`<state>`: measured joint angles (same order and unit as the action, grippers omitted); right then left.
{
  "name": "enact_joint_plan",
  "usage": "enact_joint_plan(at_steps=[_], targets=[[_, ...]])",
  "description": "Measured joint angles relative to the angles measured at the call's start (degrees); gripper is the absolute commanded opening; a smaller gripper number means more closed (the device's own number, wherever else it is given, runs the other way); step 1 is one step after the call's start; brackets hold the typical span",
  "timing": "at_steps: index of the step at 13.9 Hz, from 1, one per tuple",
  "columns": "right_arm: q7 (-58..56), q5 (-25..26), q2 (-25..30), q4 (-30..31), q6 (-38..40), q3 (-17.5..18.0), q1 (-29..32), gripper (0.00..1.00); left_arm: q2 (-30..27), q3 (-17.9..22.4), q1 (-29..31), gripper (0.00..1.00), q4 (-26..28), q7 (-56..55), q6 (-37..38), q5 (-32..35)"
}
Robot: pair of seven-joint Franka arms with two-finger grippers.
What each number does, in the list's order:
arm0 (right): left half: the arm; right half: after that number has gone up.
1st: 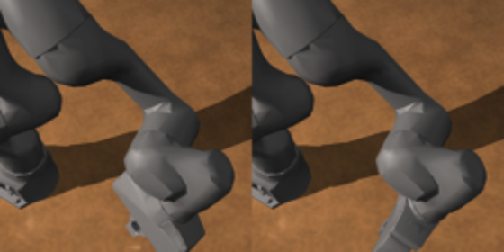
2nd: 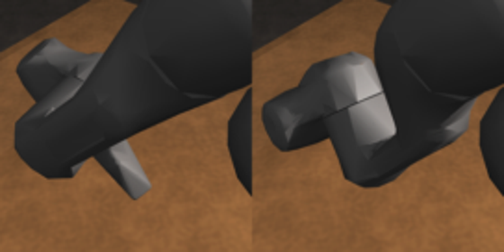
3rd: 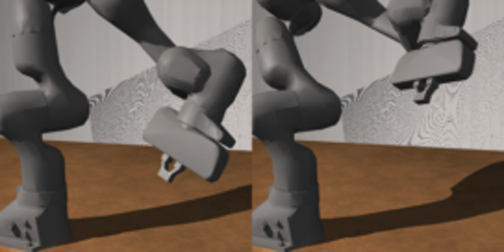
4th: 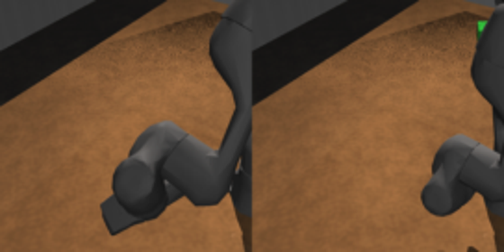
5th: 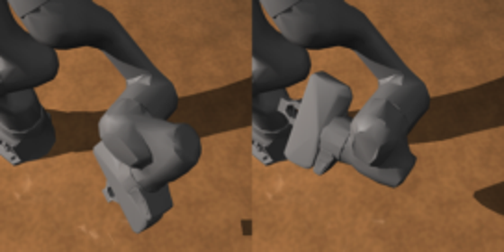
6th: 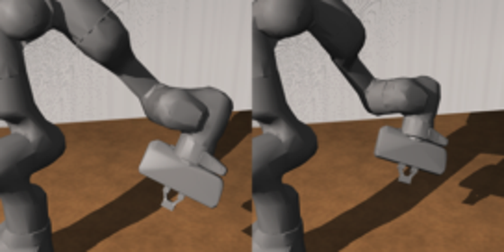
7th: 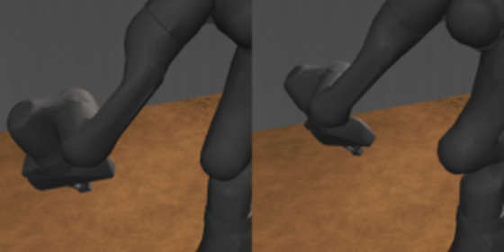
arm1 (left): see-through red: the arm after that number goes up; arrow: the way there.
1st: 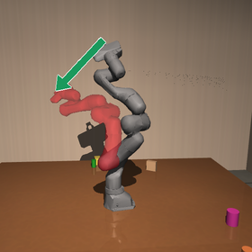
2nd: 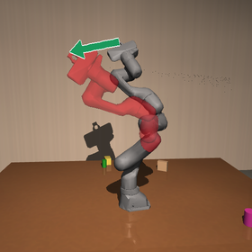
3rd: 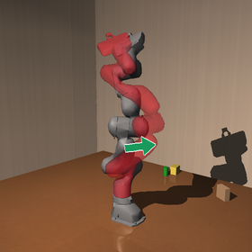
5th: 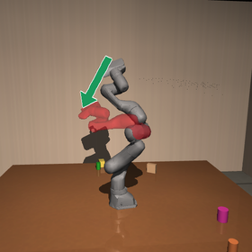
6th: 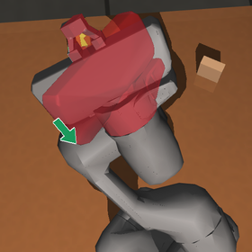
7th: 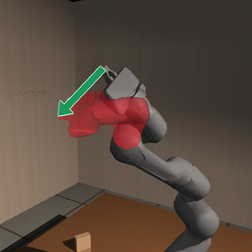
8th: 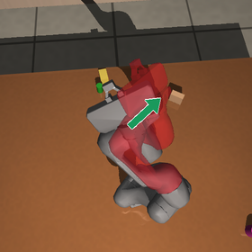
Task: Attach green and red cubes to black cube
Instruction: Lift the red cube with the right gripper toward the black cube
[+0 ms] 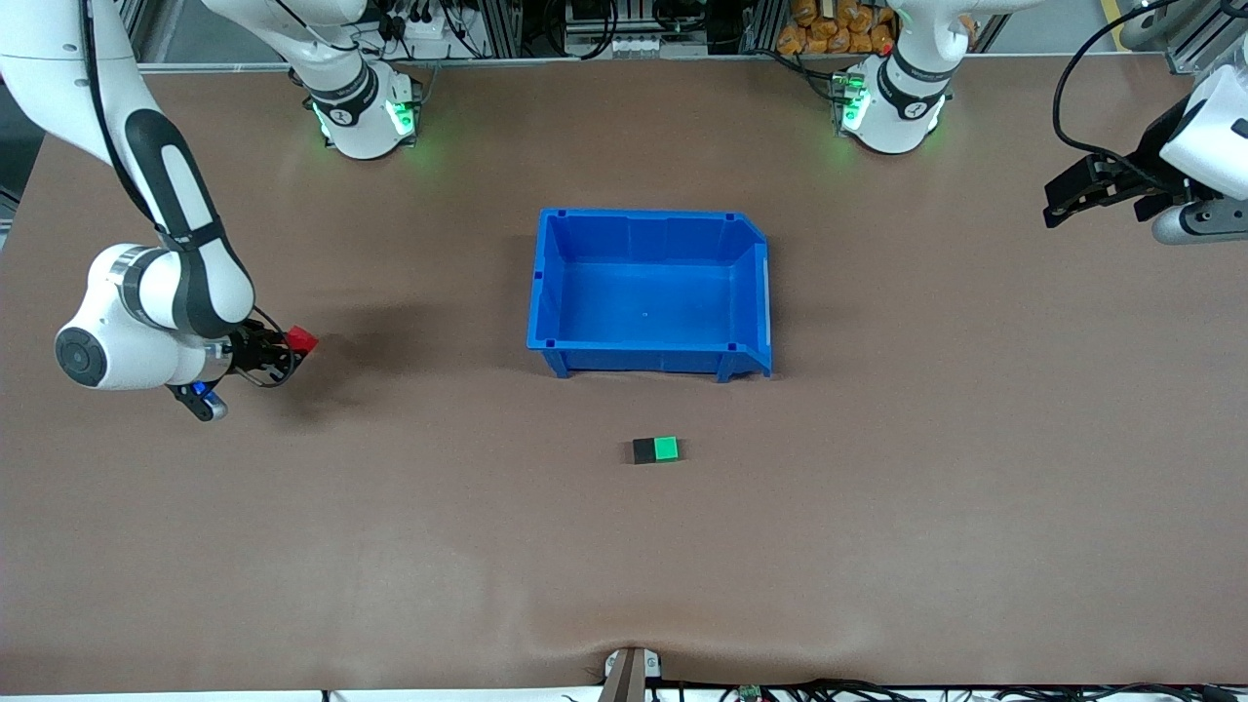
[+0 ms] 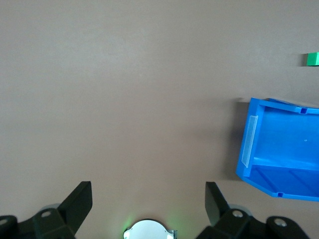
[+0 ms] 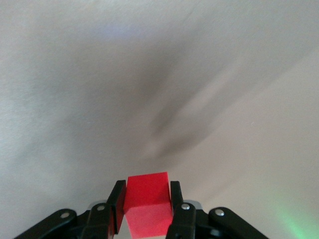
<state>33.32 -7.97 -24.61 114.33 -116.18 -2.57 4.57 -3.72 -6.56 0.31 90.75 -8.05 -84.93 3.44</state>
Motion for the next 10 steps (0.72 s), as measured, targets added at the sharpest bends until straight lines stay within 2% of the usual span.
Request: enact_joint_plan(at_steps=[10], targets=[[11.06,-4.46,0.00,-1.28,0.02,0.09,-3.96,0.00,0.01,0.05,0.26,1.00,0.01,0.00,-0.08,0.00]])
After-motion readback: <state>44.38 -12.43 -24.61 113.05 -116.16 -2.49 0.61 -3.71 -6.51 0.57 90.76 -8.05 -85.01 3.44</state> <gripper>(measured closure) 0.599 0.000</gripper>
